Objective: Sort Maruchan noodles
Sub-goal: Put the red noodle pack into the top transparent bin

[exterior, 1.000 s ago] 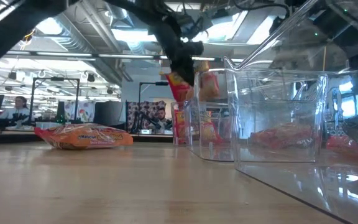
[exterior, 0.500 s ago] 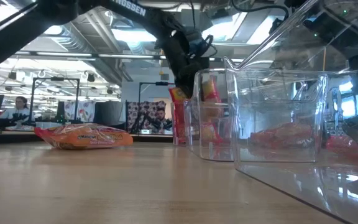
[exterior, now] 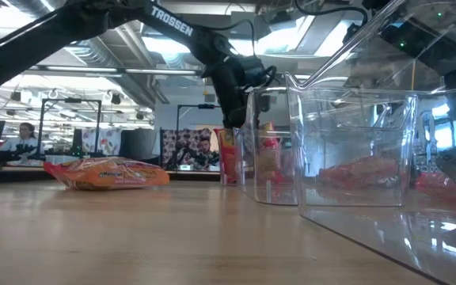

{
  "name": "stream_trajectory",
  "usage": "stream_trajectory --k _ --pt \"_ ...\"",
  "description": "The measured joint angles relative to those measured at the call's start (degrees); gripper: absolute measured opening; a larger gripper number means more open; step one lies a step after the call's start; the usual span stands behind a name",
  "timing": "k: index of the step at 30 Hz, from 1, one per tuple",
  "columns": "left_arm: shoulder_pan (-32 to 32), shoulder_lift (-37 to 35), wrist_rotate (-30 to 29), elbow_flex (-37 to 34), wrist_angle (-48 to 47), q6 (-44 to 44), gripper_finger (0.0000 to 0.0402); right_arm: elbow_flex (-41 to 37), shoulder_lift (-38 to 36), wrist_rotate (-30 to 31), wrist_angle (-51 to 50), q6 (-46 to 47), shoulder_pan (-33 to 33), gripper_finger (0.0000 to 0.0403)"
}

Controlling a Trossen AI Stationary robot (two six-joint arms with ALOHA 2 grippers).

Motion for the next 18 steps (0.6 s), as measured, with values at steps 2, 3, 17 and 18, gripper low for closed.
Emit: stream_trajectory --k 2,3,17,18 --pt "0.0 0.0 0.0 0.0 -0.1 1.0 0.0075 0.0 0.0 0.0 0.0 0.0 0.0 0.0270" --pt "0.0 0.0 0.0 0.0 -0.2 1.4 0.0083 0.0 0.0 0.0 0.0 0.0 0.0 0.0270" --pt "-0.5 0.0 -2.4 0.0 2.5 2.6 0.0154 -0.3 0.0 0.0 0.6 0.5 0.0 0.0270" --pt "-0.7 -0.1 -3.3 0.0 2.6 2.5 0.0154 -0.7 0.0 0.0 1.0 0.6 0.0 0.0270"
